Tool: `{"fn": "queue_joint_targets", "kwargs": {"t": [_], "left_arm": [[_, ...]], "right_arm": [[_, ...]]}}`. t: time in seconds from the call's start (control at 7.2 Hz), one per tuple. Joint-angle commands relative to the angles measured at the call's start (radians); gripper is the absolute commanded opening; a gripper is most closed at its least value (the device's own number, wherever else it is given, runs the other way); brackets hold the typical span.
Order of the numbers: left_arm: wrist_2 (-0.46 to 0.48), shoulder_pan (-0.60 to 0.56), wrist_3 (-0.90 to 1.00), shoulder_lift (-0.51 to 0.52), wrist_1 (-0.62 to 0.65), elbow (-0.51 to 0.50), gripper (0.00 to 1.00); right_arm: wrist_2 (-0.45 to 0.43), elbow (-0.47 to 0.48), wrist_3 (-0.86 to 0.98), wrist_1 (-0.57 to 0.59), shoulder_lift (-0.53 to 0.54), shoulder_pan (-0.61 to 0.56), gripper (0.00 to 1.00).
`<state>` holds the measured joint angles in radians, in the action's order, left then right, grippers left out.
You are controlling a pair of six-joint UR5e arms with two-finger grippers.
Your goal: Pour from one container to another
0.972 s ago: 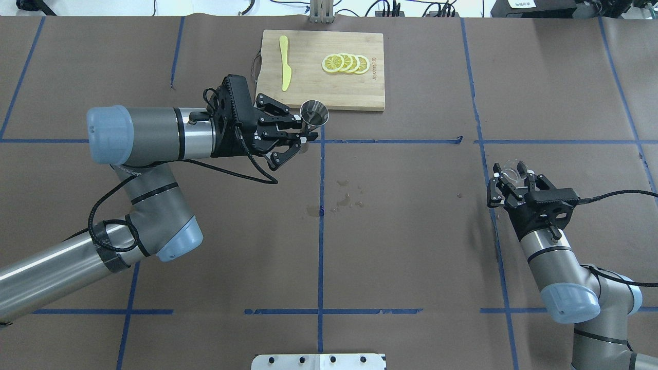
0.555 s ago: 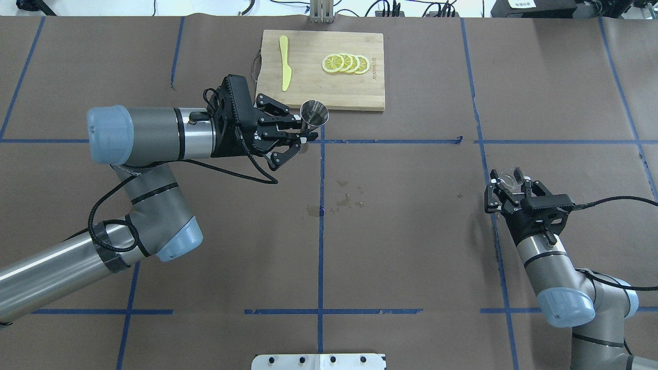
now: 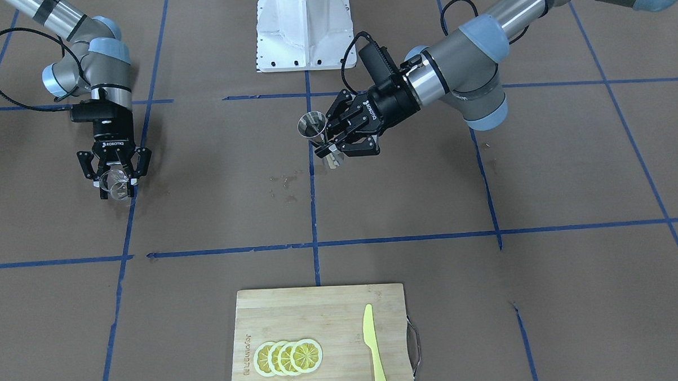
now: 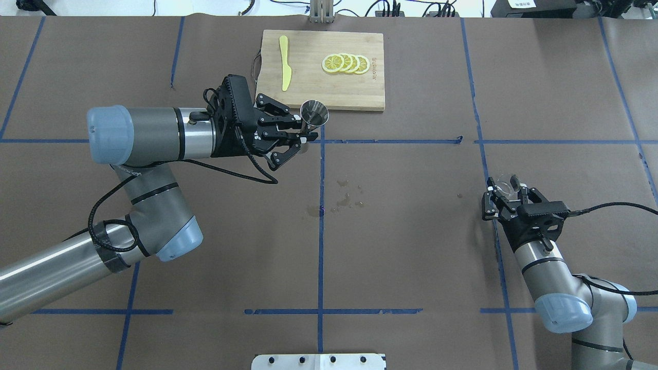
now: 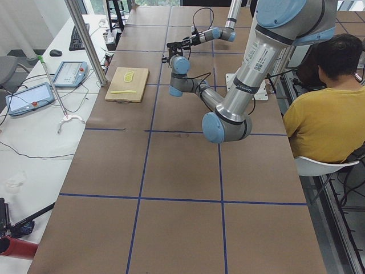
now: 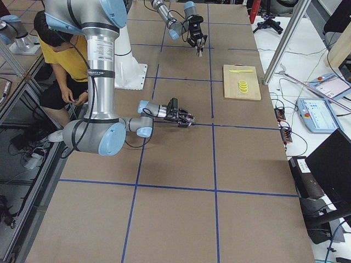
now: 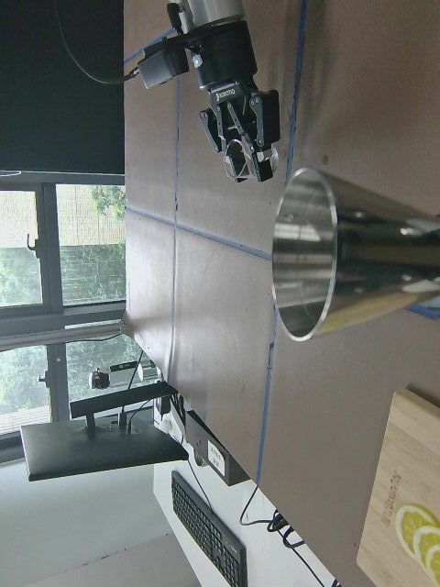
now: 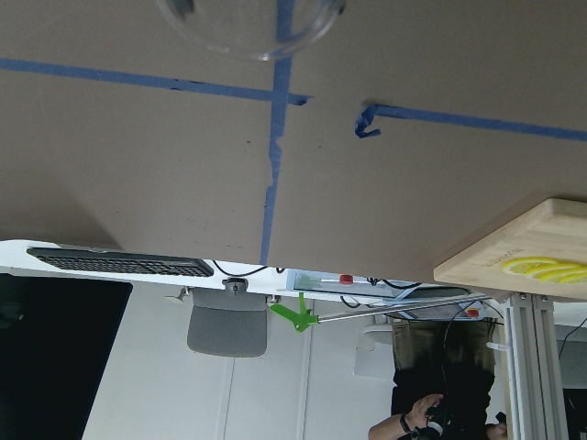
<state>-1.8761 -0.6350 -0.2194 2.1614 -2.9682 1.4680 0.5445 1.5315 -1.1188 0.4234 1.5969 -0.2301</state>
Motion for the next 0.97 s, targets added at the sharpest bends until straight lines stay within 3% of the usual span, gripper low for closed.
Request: {"fn": "queue_joint_targets", "kwargs": {"t": [0.0, 0.56, 0.69, 0.83], "left_arm": [[0.0, 0.0, 0.0, 0.0, 0.0, 0.0, 0.0], [0.0, 0.0, 0.0, 0.0, 0.0, 0.0, 0.0], [0.0, 0.0, 0.002, 0.0, 0.0, 0.0, 0.0], [0.0, 0.0, 0.002, 0.0, 0.0, 0.0, 0.0]], "right_arm": [[0.002, -0.007, -0.001, 0.0, 0.0, 0.006, 0.41], [0.003, -0.013, -0.003, -0.003, 0.0, 0.011, 0.52], [0.003, -0.014, -0.003, -0.003, 0.0, 0.011, 0.63], [0.003, -0.014, -0.003, -0.003, 0.0, 0.011, 0.64]]}}
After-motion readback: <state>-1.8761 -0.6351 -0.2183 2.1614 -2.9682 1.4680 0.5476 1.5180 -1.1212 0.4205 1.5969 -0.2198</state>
